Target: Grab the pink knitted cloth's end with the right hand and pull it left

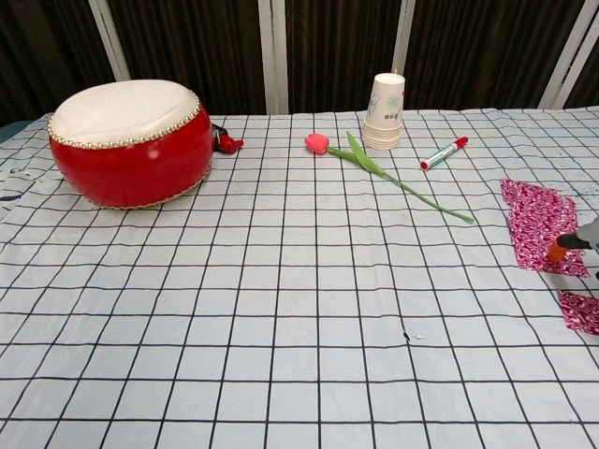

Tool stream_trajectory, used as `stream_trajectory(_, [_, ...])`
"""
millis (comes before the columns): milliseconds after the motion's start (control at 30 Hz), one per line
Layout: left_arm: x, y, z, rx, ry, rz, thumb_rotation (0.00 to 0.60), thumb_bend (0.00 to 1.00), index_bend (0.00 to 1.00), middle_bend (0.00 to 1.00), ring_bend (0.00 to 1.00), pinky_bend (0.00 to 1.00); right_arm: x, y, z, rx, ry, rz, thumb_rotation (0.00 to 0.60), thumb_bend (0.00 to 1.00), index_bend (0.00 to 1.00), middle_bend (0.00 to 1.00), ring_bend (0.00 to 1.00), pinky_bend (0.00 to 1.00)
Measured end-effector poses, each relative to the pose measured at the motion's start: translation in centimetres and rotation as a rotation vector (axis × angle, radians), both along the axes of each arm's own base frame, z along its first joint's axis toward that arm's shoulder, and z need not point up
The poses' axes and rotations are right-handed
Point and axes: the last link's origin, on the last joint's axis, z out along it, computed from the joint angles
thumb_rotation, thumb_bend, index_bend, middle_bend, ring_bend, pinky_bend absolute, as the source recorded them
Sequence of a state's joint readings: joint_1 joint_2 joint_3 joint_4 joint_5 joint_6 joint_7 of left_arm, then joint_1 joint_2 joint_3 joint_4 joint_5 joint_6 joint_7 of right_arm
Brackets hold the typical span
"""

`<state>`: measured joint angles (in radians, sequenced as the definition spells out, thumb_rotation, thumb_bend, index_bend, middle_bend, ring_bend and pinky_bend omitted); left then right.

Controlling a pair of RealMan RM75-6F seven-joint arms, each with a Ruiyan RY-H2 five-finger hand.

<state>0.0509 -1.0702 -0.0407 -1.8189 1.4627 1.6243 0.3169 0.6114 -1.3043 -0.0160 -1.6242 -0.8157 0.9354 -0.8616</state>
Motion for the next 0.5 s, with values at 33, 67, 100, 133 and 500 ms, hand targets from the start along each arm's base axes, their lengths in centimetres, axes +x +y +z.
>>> stream_trajectory(33, [0.0, 0.0, 0.0, 0.000, -0.001, -0.001, 0.600, 0.25, 0.12, 0.00, 0.00, 0.02, 0.2, 0.0, -0.2, 0.004, 0.001, 0.004, 0.600, 0.69, 0.23, 0.81, 0.75, 0.55])
stream_trajectory(67, [0.0, 0.0, 0.0, 0.001, -0.001, -0.001, 0.600, 0.25, 0.12, 0.00, 0.00, 0.02, 0.4, 0.0, -0.4, 0.009, 0.000, 0.010, 0.600, 0.69, 0.23, 0.81, 0.75, 0.55])
stream_trajectory(100, [0.0, 0.0, 0.1, 0.002, -0.002, -0.001, 0.600, 0.25, 0.12, 0.00, 0.00, 0.02, 0.6, 0.0, -0.6, 0.013, -0.003, 0.015, 0.600, 0.69, 0.23, 0.81, 0.75, 0.55])
stream_trajectory(133, [0.0, 0.0, 0.1, 0.002, -0.003, -0.001, 0.600, 0.25, 0.12, 0.00, 0.00, 0.02, 0.9, 0.0, -0.8, 0.015, -0.006, 0.019, 0.600, 0.69, 0.23, 0.81, 0.75, 0.55])
stream_trajectory(500, [-0.1, 0.0, 0.4, 0.004, -0.022, -0.012, 0.600, 0.25, 0.12, 0.00, 0.00, 0.02, 4.5, 1.1, -3.4, 0.077, -0.022, 0.091, 0.600, 0.69, 0.23, 0.81, 0.75, 0.55])
